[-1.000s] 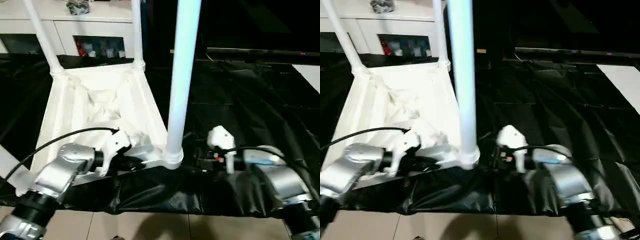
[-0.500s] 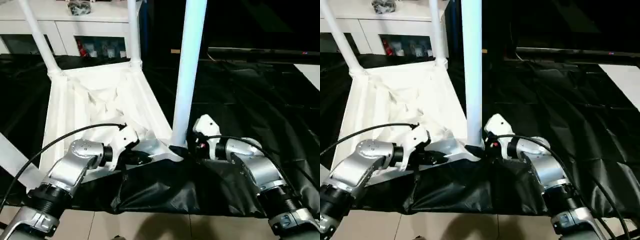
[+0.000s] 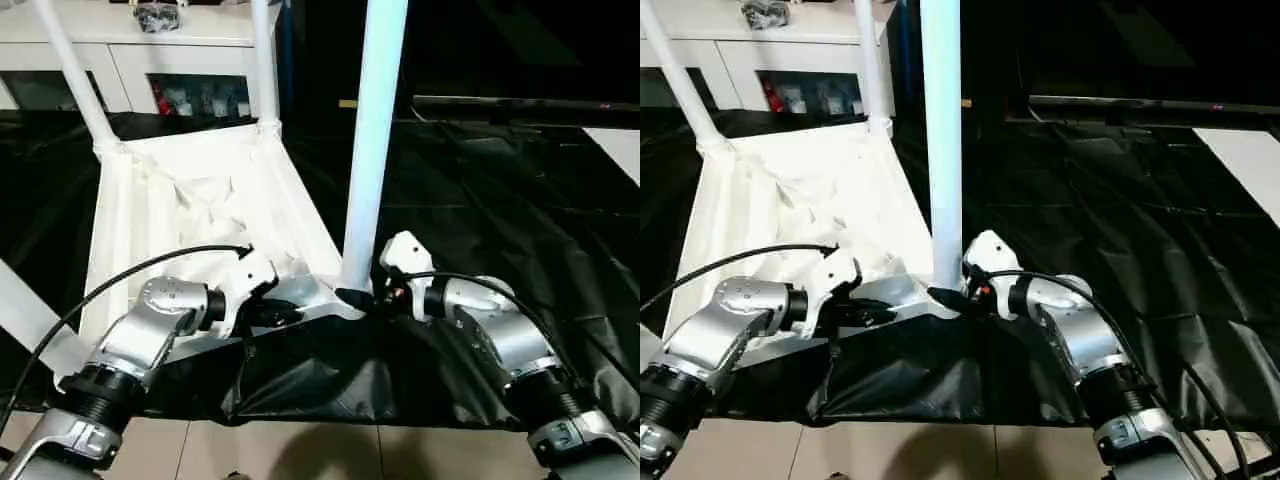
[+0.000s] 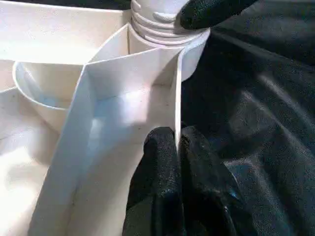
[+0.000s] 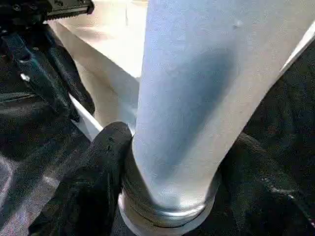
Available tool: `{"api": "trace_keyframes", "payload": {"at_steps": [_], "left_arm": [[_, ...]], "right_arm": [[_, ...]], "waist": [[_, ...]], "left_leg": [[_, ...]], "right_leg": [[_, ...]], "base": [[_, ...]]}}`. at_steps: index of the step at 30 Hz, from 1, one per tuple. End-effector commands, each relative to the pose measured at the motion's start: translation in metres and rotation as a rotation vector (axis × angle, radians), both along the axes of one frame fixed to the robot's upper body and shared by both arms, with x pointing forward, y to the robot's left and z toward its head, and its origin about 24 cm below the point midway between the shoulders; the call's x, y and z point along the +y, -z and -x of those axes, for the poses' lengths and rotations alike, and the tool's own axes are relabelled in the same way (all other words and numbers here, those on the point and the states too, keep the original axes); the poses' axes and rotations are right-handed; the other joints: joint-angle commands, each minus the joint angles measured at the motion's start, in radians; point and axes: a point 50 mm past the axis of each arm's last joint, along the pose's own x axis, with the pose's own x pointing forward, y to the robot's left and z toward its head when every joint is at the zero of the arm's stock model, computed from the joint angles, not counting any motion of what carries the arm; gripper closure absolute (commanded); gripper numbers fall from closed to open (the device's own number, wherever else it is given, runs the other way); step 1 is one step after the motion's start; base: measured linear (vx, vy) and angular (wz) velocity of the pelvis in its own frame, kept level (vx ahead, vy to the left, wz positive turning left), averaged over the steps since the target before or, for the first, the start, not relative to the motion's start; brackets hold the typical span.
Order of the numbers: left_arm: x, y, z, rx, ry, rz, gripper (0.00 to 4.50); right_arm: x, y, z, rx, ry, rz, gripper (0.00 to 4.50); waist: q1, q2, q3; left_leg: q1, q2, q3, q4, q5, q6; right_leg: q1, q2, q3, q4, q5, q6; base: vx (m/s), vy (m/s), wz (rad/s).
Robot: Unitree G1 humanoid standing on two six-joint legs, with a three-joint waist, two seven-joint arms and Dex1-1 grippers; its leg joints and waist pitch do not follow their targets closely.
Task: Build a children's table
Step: Rotate leg to tighten
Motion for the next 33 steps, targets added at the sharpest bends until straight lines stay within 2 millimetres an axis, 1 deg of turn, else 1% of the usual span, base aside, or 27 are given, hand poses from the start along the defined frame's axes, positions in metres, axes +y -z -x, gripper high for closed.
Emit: {"api": "trace_keyframes", "payload": {"at_steps": [1,2,3,4,5,7,8,9,11,12,13,14,15,17,18,19,20,23,24,25,26,27,28,29,31,32,33], "left_arm": [[-0.014,-0.011,-0.018,-0.059,-0.131,0.057,4.50],[-0.021,-0.012,-0.022,-0.075,-0.158,0.046,4.50],[-0.029,-0.011,-0.026,-0.094,-0.181,0.029,4.50],[-0.039,-0.009,-0.030,-0.107,-0.215,0.025,4.50],[-0.043,-0.009,-0.032,-0.110,-0.231,0.028,4.50],[-0.059,-0.009,-0.037,-0.130,-0.252,0.035,4.50],[-0.066,-0.010,-0.038,-0.140,-0.250,0.036,4.50],[-0.071,-0.010,-0.038,-0.151,-0.237,0.040,4.50],[-0.075,-0.011,-0.038,-0.158,-0.225,0.044,4.50],[-0.076,-0.012,-0.038,-0.167,-0.208,0.042,4.50],[-0.076,-0.012,-0.039,-0.173,-0.200,0.038,4.50],[-0.076,-0.012,-0.039,-0.173,-0.200,0.038,4.50],[-0.074,-0.012,-0.039,-0.182,-0.187,0.032,4.50],[-0.069,-0.012,-0.037,-0.183,-0.161,0.030,4.50],[-0.064,-0.012,-0.035,-0.179,-0.128,0.046,4.50],[-0.064,-0.012,-0.035,-0.179,-0.128,0.046,4.50],[-0.057,-0.011,-0.030,-0.160,-0.093,0.068,4.50],[-0.051,-0.012,-0.023,-0.135,-0.043,0.121,4.50],[-0.047,-0.013,-0.019,-0.138,-0.003,0.134,4.50],[-0.044,-0.014,-0.016,-0.136,0.032,0.142,4.50],[-0.040,-0.014,-0.012,-0.124,0.064,0.140,4.50],[-0.037,-0.013,-0.010,-0.116,0.084,0.138,4.50],[-0.034,-0.013,-0.007,-0.096,0.105,0.142,4.50],[-0.030,-0.014,-0.004,-0.078,0.138,0.146,4.50],[-0.027,-0.014,-0.002,-0.062,0.169,0.142,4.50],[-0.024,-0.014,-0.001,-0.053,0.187,0.131,4.50],[-0.022,-0.013,0.000,-0.046,0.200,0.118,4.50]], "right_arm": [[0.007,0.011,-0.005,0.028,0.112,0.019,1.97],[0.011,0.015,-0.006,0.043,0.174,0.014,2.00],[0.018,0.019,-0.007,0.054,0.240,0.005,2.00],[0.026,0.024,-0.008,0.067,0.313,0.004,2.03],[0.029,0.026,-0.008,0.071,0.341,0.006,2.13],[0.044,0.028,-0.009,0.087,0.409,-0.014,2.24],[0.052,0.027,-0.010,0.086,0.423,-0.024,2.24],[0.059,0.024,-0.010,0.070,0.412,-0.032,2.24],[0.064,0.020,-0.011,0.050,0.391,-0.039,2.24],[0.066,0.017,-0.012,0.042,0.370,-0.055,2.24],[0.067,0.015,-0.013,0.039,0.363,-0.064,2.24],[0.067,0.015,-0.013,0.039,0.363,-0.064,1.96],[0.065,0.012,-0.014,0.039,0.355,-0.085,1.96],[0.057,0.010,-0.015,0.044,0.343,-0.103,1.64],[0.049,0.010,-0.015,0.039,0.324,-0.098,1.64],[0.049,0.010,-0.015,0.039,0.324,-0.098,1.64],[0.036,0.010,-0.014,0.034,0.299,-0.078,1.46],[0.023,0.010,-0.012,0.029,0.247,-0.051,1.26],[0.016,0.010,-0.011,0.026,0.222,-0.038,1.19],[0.010,0.010,-0.010,0.029,0.197,-0.027,1.07],[0.004,0.008,-0.008,0.023,0.150,-0.014,0.85],[0.001,0.007,-0.006,0.018,0.118,-0.006,0.85],[-0.002,0.005,-0.003,0.017,0.070,-0.004,0.85],[-0.006,0.003,0.001,0.017,0.006,0.004,0.85],[-0.008,0.001,0.004,0.019,-0.044,0.011,0.85],[-0.008,-0.001,0.005,0.023,-0.068,0.010,0.85],[-0.008,-0.001,0.006,0.026,-0.089,0.012,0.85]], "waist": [[-0.002,-0.008,-0.052],[-0.003,-0.005,-0.053],[-0.006,-0.011,-0.052],[-0.006,-0.009,-0.053],[-0.009,-0.009,-0.051],[-0.009,-0.012,-0.052],[-0.010,-0.012,-0.051],[-0.011,-0.005,-0.052],[-0.010,-0.006,-0.053],[-0.011,-0.001,-0.053],[-0.013,-0.003,-0.054],[-0.013,-0.003,-0.055],[-0.013,0.000,-0.056],[-0.012,-0.001,-0.056],[-0.012,-0.002,-0.056],[-0.010,-0.003,-0.057],[-0.008,-0.005,-0.056],[-0.006,-0.007,-0.057],[-0.004,-0.004,-0.058],[-0.004,-0.005,-0.060],[-0.002,-0.006,-0.063],[-0.001,-0.005,-0.063],[0.001,-0.004,-0.063],[0.007,-0.006,-0.063],[0.013,-0.004,-0.065],[0.013,-0.008,-0.066],[0.018,-0.006,-0.069]], "left_leg": [[0.012,0.006,0.001,-0.074,-0.329,-0.009],[0.019,0.004,-0.001,-0.071,-0.337,-0.017],[0.015,0.003,-0.002,-0.073,-0.331,-0.016],[0.010,0.002,-0.004,-0.075,-0.324,-0.018],[0.013,0.001,-0.005,-0.076,-0.339,-0.020],[0.021,-0.004,-0.002,-0.071,-0.352,-0.014],[0.019,-0.005,-0.005,-0.072,-0.358,-0.014],[0.018,-0.005,-0.005,-0.073,-0.373,-0.015],[0.017,-0.006,-0.007,-0.075,-0.383,-0.007],[0.016,-0.006,-0.008,-0.076,-0.388,-0.006],[0.014,-0.004,-0.009,-0.079,-0.395,-0.002],[0.014,-0.003,-0.010,-0.080,-0.395,-0.001],[0.014,-0.002,-0.010,-0.082,-0.392,0.001],[0.012,0.000,-0.007,-0.085,-0.380,0.008],[0.012,-0.001,-0.006,-0.085,-0.382,0.010],[0.011,-0.001,-0.006,-0.085,-0.381,0.015],[0.010,0.001,-0.005,-0.085,-0.372,0.020],[0.008,0.003,-0.002,-0.084,-0.351,0.026],[0.005,0.007,-0.003,-0.085,-0.335,0.027],[0.006,0.009,-0.001,-0.085,-0.324,0.027],[0.005,0.012,0.000,-0.084,-0.305,0.030],[0.004,0.011,0.002,-0.083,-0.294,0.034],[0.009,0.013,0.006,-0.080,-0.285,0.040],[0.011,0.013,0.010,-0.077,-0.279,0.046],[0.007,0.016,0.010,-0.078,-0.244,0.052],[0.007,0.016,0.011,-0.076,-0.234,0.054],[0.006,0.016,0.012,-0.074,-0.205,0.059]], "right_leg": [[0.030,-0.055,0.029,-0.101,-0.488,-0.135],[0.026,-0.057,0.027,-0.105,-0.520,-0.127],[0.029,-0.057,0.026,-0.107,-0.530,-0.120],[0.034,-0.059,0.024,-0.108,-0.537,-0.108],[0.027,-0.057,0.022,-0.114,-0.561,-0.094],[0.019,-0.058,0.022,-0.122,-0.593,-0.079],[0.020,-0.057,0.019,-0.123,-0.605,-0.073],[0.020,-0.057,0.016,-0.126,-0.608,-0.065],[0.022,-0.059,0.011,-0.127,-0.612,-0.053],[0.022,-0.060,0.011,-0.127,-0.609,-0.053],[0.024,-0.061,0.010,-0.128,-0.603,-0.053],[0.024,-0.061,0.010,-0.127,-0.593,-0.055],[0.027,-0.062,0.009,-0.126,-0.575,-0.063],[0.027,-0.062,0.012,-0.126,-0.537,-0.078],[0.028,-0.062,0.012,-0.126,-0.537,-0.081],[0.030,-0.063,0.013,-0.126,-0.539,-0.081],[0.032,-0.065,0.014,-0.126,-0.533,-0.084],[0.032,-0.067,0.018,-0.121,-0.511,-0.099],[0.034,-0.069,0.020,-0.117,-0.482,-0.112],[0.034,-0.067,0.021,-0.113,-0.448,-0.123],[0.039,-0.067,0.022,-0.105,-0.397,-0.142],[0.038,-0.065,0.023,-0.102,-0.373,-0.150],[0.033,-0.063,0.025,-0.100,-0.342,-0.168],[0.033,-0.061,0.027,-0.097,-0.318,-0.182],[0.038,-0.062,0.028,-0.088,-0.270,-0.196],[0.040,-0.061,0.028,-0.085,-0.255,-0.199],[0.042,-0.062,0.029,-0.078,-0.208,-0.210]], "base": [[0.000,0.000,0.00],[0.000,0.000,0.00],[0.000,0.000,0.00],[0.000,0.000,0.00],[0.000,0.000,0.00],[0.000,0.000,0.00],[0.000,0.000,0.00],[0.000,0.000,0.00],[0.000,0.000,0.00],[0.000,0.000,0.00],[0.000,0.000,0.00],[0.000,0.000,0.00],[0.000,0.000,0.00],[0.000,0.000,0.00],[0.000,0.000,0.00],[0.000,0.000,0.00],[0.000,0.000,0.00],[0.000,0.000,0.00],[0.000,0.000,0.00],[0.000,0.000,0.00],[0.000,0.000,0.00],[0.000,0.000,0.00],[0.000,0.000,0.00],[0.076,-0.017,0.11],[0.055,-0.011,0.07],[0.053,-0.004,0.03],[0.053,-0.004,0.03]]}}
